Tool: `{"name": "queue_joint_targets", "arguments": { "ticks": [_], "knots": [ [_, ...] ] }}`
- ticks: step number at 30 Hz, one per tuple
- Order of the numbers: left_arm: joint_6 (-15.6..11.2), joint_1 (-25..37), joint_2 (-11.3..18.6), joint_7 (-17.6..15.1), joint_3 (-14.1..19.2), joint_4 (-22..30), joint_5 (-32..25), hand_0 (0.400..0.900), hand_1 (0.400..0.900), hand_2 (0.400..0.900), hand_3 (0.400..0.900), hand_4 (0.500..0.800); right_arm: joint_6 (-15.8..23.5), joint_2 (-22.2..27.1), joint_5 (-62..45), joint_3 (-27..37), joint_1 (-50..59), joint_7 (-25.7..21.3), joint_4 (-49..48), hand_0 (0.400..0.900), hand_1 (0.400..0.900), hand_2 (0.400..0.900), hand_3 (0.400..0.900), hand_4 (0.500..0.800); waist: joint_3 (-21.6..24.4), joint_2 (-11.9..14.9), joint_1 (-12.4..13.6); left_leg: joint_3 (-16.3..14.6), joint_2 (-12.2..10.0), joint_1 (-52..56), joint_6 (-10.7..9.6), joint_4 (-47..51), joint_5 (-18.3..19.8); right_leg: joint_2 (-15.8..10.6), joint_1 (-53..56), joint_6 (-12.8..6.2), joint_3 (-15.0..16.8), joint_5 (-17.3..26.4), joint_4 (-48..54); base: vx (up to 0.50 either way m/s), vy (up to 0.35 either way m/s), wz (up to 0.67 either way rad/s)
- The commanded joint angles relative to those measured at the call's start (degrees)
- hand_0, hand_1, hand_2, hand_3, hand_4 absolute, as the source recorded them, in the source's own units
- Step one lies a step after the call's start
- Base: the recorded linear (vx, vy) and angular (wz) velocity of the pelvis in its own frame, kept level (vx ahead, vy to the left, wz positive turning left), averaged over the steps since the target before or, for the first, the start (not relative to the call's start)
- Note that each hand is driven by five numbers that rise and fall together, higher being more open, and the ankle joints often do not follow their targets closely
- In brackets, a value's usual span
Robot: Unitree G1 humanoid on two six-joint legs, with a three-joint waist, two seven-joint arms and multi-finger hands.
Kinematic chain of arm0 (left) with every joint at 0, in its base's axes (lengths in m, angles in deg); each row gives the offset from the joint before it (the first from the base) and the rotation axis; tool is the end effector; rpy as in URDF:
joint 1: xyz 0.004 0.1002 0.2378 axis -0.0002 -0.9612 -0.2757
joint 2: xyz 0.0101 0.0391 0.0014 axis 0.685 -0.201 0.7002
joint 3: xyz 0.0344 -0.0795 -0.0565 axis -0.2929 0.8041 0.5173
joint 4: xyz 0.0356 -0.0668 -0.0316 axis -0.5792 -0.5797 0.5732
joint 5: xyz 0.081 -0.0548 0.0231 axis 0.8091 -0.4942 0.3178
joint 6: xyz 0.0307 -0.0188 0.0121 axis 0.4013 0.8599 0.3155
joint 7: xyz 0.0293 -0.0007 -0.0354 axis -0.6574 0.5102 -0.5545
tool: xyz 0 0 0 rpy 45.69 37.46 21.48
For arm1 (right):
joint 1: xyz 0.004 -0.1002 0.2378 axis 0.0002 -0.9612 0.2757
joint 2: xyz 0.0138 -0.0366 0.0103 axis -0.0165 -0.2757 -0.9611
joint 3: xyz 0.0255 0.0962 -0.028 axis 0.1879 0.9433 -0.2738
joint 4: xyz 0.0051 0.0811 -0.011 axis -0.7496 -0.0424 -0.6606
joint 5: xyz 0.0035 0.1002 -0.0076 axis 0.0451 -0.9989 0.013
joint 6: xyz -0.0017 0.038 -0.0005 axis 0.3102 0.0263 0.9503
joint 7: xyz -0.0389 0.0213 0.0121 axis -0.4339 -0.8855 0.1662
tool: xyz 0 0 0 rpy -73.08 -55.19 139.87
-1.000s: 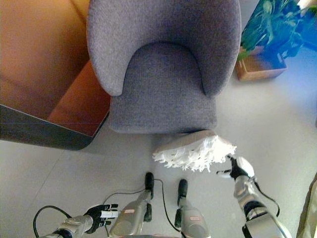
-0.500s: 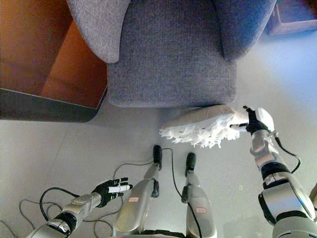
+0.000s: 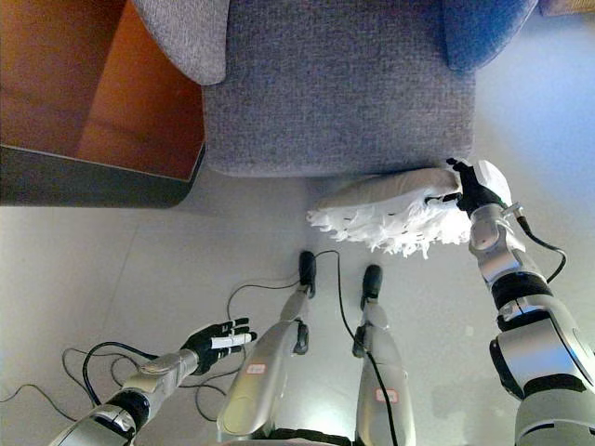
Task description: Pick up the pillow and put it on the sofa.
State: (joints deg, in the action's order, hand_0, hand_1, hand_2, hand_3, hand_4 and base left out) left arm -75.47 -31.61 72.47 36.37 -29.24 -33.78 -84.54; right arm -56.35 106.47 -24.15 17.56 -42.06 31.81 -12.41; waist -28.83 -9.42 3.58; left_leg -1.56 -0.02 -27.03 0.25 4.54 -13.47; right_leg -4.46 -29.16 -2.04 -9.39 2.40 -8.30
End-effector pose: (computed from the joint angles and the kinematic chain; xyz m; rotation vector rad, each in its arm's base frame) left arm 0.1850 0.2374 -0.0649 0.0279 0.8358 -0.1780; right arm 0.3175 -0.2990 0.1344 -1.0164 0.1266 -0.2594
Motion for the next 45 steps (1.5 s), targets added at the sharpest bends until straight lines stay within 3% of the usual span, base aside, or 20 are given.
{"name": "queue_joint_targets", "arguments": {
  "ticks": [1, 10, 11, 12, 13, 26, 36, 45],
  "knots": [
    [-0.6, -2.3, -0.9, -0.4, -0.6, -0.7, -2.6, 0.900, 0.900, 0.900, 0.900, 0.800, 0.2, 6.9, 0.2, -3.9, 6.0, 1.8, -5.6, 0.900, 0.900, 0.900, 0.900, 0.800, -1.0, 0.1, -0.1, 1.0, 1.7, 0.2, -2.7, -2.2, 4.3, -3.4, -1.6, -3.47, 0.0, 2.7, 1.2, -0.02, 0.032, -0.02],
    [-0.6, -2.0, -0.8, -0.8, -0.7, 0.2, -3.1, 0.900, 0.900, 0.900, 0.900, 0.800, -0.2, 7.3, -2.6, -5.4, 7.1, 8.3, -7.7, 0.900, 0.900, 0.900, 0.900, 0.800, -1.0, 0.1, 0.0, 1.0, 1.7, -1.0, -2.8, -2.5, 4.0, -3.3, -3.0, -3.28, 0.0, 2.8, 0.6, 0.00, 0.002, 0.00],
    [-0.6, -2.0, -0.9, -0.9, -0.7, 0.2, -3.0, 0.900, 0.900, 0.900, 0.900, 0.800, -0.3, 7.2, -1.9, -5.4, 7.0, 8.4, -7.8, 0.796, 0.796, 0.796, 0.796, 0.738, -1.0, 0.1, 0.0, 0.9, 1.6, -1.0, -2.8, -2.4, 3.9, -3.3, -3.0, -3.31, 0.0, 2.9, 0.6, 0.00, 0.000, 0.00],
    [-0.6, -2.0, -0.9, -0.9, -0.6, 0.2, -2.9, 0.900, 0.900, 0.900, 0.900, 0.800, -0.5, 7.2, -1.6, -5.4, 7.0, 8.7, -7.9, 0.635, 0.635, 0.635, 0.635, 0.641, -1.0, 0.2, 0.0, 0.9, 1.6, -1.0, -2.9, -2.3, 3.9, -3.3, -3.0, -3.35, -0.1, 2.9, 0.7, 0.00, 0.000, 0.00],
    [-0.4, -1.9, -0.7, -1.2, -0.7, 0.3, -2.9, 0.900, 0.900, 0.900, 0.900, 0.800, -0.3, 7.4, -2.8, -5.8, 7.0, 8.8, -7.9, 0.400, 0.400, 0.400, 0.400, 0.500, -1.0, 0.3, 0.0, 1.0, 1.5, -0.9, -2.8, -2.2, 3.9, -3.2, -2.9, -3.33, -0.2, 3.0, 0.7, 0.00, 0.000, 0.00],
    [-0.5, -1.8, 0.0, -0.8, -0.3, 0.0, -2.5, 0.900, 0.900, 0.900, 0.900, 0.800, 2.8, 8.9, -3.5, -5.4, 8.4, 9.1, -7.8, 0.400, 0.400, 0.400, 0.400, 0.500, -1.0, 1.4, 0.1, 1.0, 1.2, 1.5, -2.8, -2.1, 4.3, -3.2, -0.9, -3.45, -1.0, 2.8, 0.4, 0.00, -0.009, 0.01],
    [-0.2, -2.8, 0.2, -0.1, 0.7, -1.5, -0.8, 0.900, 0.900, 0.900, 0.900, 0.800, 5.6, 9.0, -3.8, -5.8, 6.8, 13.6, -12.9, 0.400, 0.400, 0.400, 0.400, 0.500, -0.8, 3.1, 0.0, 0.8, 0.9, 7.3, -2.9, -0.9, 5.1, -3.2, 5.1, -3.51, -1.8, 2.7, 2.3, 0.00, 0.001, 0.00],
    [2.4, -5.3, 0.8, 0.6, 2.8, -4.4, 3.2, 0.900, 0.900, 0.900, 0.900, 0.800, 6.3, 8.3, -3.6, -5.7, 3.5, 17.0, -23.2, 0.400, 0.400, 0.400, 0.400, 0.500, 5.0, 6.6, -0.1, 0.4, 0.2, 13.3, -3.5, 0.5, 6.9, -2.7, 12.9, -3.84, -2.8, 2.4, 6.3, 0.04, 0.007, 0.03]
  ]
}}
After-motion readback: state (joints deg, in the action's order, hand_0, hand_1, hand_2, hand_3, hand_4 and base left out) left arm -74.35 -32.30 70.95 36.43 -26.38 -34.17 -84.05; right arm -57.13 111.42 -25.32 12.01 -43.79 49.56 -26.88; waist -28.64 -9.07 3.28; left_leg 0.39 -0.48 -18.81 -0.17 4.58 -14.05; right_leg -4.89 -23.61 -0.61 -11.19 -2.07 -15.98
